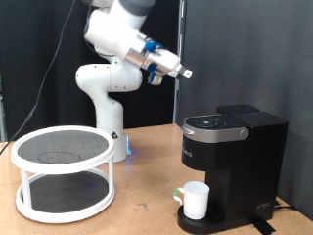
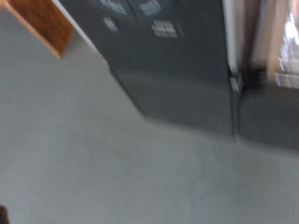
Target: Make a cup of coffee with the keurig machine
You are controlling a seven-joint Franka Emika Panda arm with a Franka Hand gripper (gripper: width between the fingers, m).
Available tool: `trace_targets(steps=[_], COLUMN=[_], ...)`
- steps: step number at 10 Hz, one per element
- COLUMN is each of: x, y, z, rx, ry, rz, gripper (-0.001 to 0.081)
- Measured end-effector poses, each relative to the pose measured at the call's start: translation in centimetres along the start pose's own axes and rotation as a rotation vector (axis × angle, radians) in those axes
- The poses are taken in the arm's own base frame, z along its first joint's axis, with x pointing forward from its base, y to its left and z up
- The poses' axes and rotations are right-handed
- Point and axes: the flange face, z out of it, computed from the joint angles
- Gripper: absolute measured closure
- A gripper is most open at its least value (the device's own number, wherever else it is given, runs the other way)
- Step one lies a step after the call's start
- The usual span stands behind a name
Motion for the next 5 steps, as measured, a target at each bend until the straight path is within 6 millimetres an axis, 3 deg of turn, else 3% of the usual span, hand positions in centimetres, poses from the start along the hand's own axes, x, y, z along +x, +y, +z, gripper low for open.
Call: trace_targets(steps=[3, 5], x=[-4.3, -4.9], y=[0.9, 0.1], z=[0.4, 0.7], rx=[0.202, 0.207], ry=[0.292, 0.328], rz=[-0.155, -0.161], gripper=[0.0072, 0.0072])
